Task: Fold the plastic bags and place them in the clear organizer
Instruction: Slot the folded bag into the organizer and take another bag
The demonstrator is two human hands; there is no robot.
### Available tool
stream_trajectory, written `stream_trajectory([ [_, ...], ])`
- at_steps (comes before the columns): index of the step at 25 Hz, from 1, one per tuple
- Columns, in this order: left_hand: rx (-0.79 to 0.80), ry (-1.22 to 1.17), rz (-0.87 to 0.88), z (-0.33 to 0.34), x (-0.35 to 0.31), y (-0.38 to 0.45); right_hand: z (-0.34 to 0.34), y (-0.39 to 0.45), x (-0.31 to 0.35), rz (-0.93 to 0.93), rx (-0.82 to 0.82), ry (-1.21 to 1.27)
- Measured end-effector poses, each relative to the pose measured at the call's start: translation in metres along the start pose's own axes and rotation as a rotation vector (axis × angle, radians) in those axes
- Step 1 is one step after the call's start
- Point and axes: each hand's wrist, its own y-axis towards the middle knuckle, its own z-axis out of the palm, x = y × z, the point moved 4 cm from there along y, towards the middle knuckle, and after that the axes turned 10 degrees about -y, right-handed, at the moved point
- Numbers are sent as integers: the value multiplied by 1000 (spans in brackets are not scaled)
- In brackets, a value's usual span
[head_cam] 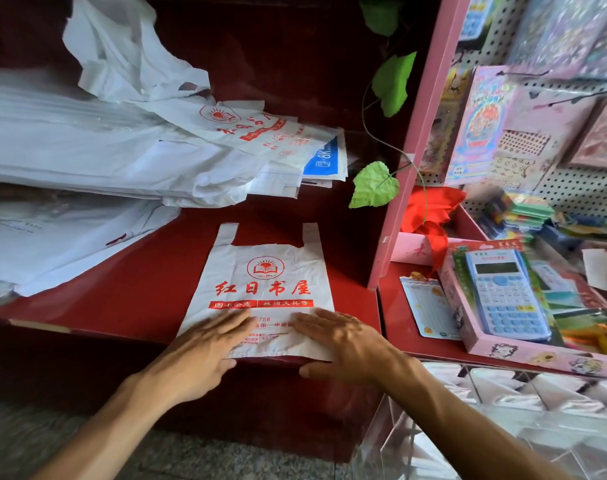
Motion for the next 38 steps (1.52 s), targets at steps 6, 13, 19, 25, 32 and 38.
stream_trajectory([
  [6, -143, -211, -79, -18, 45, -37, -2, -10, -5, 32, -69, 50],
  [13, -382, -348, -179, -33, 47, -43, -10, -13, -6, -1, -296, 176],
  [19, -490, -452, -314, -32, 61, -38, -9, -9, -23, 158, -463, 554],
  [25, -527, -532, -495, -28, 69, -32, -2, 8, -34, 459, -448, 635],
  [32, -579, -353, -618, -28, 63, -23, -7, 20, -29, 616, -428, 454],
  [38, -602, -229, -610, -28, 57, -22, -8, 25, -26, 708, -385, 320],
])
